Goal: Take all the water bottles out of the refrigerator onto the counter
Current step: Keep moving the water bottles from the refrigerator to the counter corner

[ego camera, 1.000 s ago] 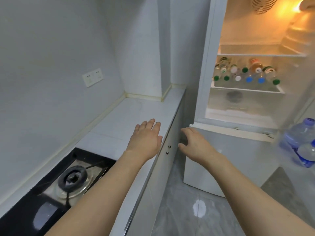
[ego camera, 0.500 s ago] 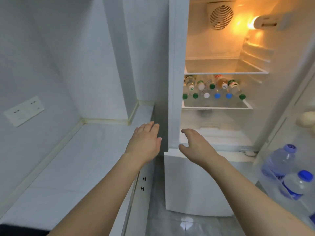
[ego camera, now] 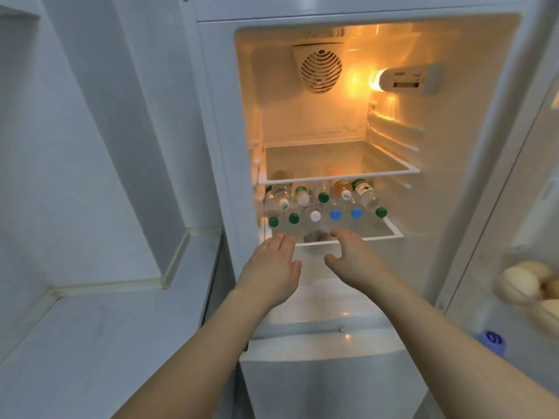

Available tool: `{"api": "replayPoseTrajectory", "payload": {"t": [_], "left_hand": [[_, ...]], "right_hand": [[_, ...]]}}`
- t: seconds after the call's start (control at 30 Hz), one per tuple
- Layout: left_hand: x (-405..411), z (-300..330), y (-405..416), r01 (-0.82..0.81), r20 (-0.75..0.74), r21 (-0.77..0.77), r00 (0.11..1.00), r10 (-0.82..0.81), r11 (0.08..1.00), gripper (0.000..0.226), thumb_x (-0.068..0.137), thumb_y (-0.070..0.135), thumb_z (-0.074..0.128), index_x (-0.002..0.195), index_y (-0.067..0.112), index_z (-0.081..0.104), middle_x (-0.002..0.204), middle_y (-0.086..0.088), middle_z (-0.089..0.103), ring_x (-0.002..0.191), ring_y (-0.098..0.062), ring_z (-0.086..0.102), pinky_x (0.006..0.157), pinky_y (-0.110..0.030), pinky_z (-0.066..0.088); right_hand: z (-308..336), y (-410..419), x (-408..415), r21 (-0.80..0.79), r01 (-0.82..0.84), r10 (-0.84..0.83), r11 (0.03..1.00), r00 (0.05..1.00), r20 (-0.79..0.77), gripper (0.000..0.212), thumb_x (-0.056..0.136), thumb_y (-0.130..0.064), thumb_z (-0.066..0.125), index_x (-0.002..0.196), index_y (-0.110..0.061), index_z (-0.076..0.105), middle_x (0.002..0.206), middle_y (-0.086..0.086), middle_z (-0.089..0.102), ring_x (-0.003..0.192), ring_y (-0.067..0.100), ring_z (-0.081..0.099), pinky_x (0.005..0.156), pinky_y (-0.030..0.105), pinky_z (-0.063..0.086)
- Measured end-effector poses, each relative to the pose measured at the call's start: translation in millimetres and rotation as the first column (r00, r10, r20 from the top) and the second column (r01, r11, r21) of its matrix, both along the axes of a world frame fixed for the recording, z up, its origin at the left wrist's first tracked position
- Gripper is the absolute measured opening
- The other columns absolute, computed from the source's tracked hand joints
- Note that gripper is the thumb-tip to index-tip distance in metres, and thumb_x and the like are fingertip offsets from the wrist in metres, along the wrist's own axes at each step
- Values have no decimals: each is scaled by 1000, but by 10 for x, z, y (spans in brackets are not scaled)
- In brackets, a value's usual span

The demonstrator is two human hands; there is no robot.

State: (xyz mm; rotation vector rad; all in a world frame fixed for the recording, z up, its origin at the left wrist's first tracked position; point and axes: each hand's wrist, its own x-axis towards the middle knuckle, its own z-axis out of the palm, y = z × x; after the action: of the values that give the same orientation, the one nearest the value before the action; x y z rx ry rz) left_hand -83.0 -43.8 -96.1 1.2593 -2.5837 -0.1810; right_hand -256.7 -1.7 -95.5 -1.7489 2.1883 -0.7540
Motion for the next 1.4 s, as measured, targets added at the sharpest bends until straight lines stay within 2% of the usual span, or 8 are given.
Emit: {"api": "replayPoseTrajectory", "payload": {"t": [0.2,0.43,0.6,0.77,0.9,1.1,1.2,1.4], "left_hand": [[-682,1,-602,13,-4,104,1000,-13,995,47,99,32,42,142,14,38,146,-5,40,132,-21,37,108,-34,33],[-1338,-86,-1354,-84,-135,333,982,136,939,48,97,38,45,140,17,45,138,-3,52,120,-21,52,91,-28,40],[-1685,-244,-1799,-157,-246,487,919,308,859,29,95,38,44,111,17,56,107,-4,61,93,-20,55,77,-33,43],[-1882,-398,-2126,-207,-270,406,903,333,890,26,96,37,45,105,14,52,97,-6,57,87,-24,54,70,-32,39],[-2061,-513,-2360,-262,-276,369,885,375,892,36,94,42,45,110,12,55,98,-8,61,87,-26,57,71,-33,43],[-2255,-607,-2598,-329,-265,367,860,437,870,48,92,56,42,108,12,52,95,-3,59,86,-25,57,69,-34,42],[-2339,-575,-2615,-352,-245,360,858,452,864,35,95,53,41,97,18,43,91,-1,50,87,-25,52,73,-33,41],[-2404,-531,-2676,-388,-193,303,869,455,870,36,96,47,36,95,19,57,92,-2,55,86,-25,53,72,-33,42]], "right_hand": [[-34,-598,-675,0,121,-120,993,986,119,54,93,-23,53,144,-11,37,147,8,41,134,24,39,106,34,34],[-102,-1302,-1214,-77,255,-224,964,931,288,45,93,-18,50,137,-9,46,133,12,55,118,29,53,92,35,43],[-323,-1772,-1462,-31,295,-274,955,918,285,42,94,-22,51,134,-10,48,130,11,56,115,28,54,93,38,45],[-482,-2126,-1609,-39,273,-263,961,950,171,28,92,-27,51,115,-11,54,98,9,61,94,30,60,74,37,48],[-541,-2393,-1686,-10,300,-298,954,951,82,35,92,-36,52,114,-10,51,106,9,61,96,29,59,69,32,41],[-546,-2710,-1775,84,306,-309,948,951,21,36,94,-48,43,90,-14,54,86,5,58,80,24,57,64,31,41],[-563,-2798,-1788,119,305,-305,945,952,-15,43,96,-50,38,97,-14,61,87,4,59,81,23,56,66,32,41],[-625,-2829,-1812,103,318,-322,942,947,19,40,97,-45,36,101,-13,60,88,4,56,80,25,54,66,33,39]]}}
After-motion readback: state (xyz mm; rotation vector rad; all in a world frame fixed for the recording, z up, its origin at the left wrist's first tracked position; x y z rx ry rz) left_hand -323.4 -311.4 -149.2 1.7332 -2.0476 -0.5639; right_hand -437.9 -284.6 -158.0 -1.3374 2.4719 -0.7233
